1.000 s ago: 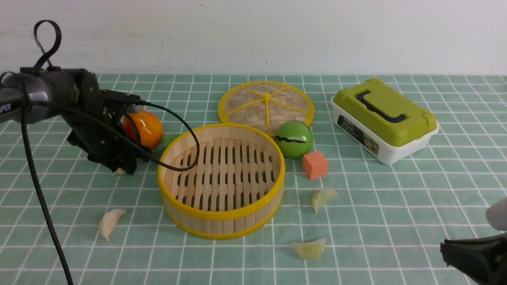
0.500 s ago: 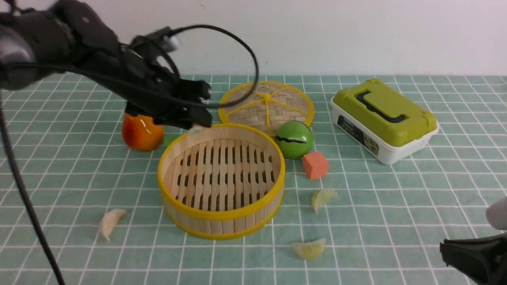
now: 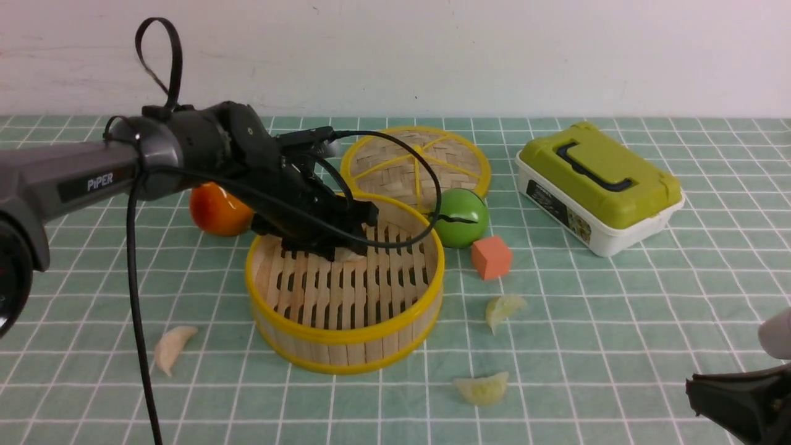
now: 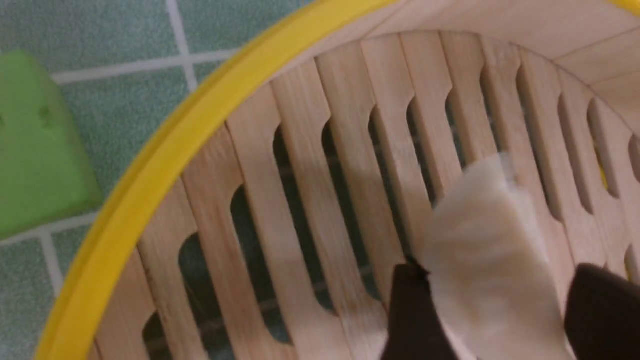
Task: Put the dumplings into the steamer on the table with the blue tablecloth.
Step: 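Place the dumpling into the bamboo steamer basket with the left gripper, then reach for and grasp a dumpling on the table with the left gripper, then place the dumpling into the bamboo steamer basket with the left gripper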
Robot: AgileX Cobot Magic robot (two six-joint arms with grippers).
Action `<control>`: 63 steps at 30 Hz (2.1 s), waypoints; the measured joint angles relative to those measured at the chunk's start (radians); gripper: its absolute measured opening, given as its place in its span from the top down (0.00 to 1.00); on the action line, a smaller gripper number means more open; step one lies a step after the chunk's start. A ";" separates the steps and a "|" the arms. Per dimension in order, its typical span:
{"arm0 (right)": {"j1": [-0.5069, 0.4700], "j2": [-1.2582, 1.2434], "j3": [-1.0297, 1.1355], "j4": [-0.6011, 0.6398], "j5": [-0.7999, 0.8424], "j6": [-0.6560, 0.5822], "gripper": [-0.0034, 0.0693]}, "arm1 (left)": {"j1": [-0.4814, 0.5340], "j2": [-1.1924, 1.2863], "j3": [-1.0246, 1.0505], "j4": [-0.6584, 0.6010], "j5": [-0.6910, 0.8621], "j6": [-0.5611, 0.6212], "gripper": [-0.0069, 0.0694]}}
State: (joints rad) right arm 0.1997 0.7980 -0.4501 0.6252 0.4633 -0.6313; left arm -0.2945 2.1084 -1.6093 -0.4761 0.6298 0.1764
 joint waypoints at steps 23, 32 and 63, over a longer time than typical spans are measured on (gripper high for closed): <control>0.000 0.000 0.000 0.030 0.001 0.000 0.90 | 0.180 -0.448 0.425 0.426 0.231 -0.224 0.38; 0.000 0.000 0.000 0.041 0.001 0.000 0.90 | 0.180 -0.303 0.493 0.435 0.059 -0.163 0.40; 0.000 0.000 0.000 0.039 0.002 0.000 0.89 | -0.116 -0.168 -0.007 0.158 0.141 -0.039 0.65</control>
State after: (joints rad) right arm 0.2002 0.7980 -0.4501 0.6640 0.4650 -0.6313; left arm -0.4100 1.9400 -1.6159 -0.3179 0.7704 0.1373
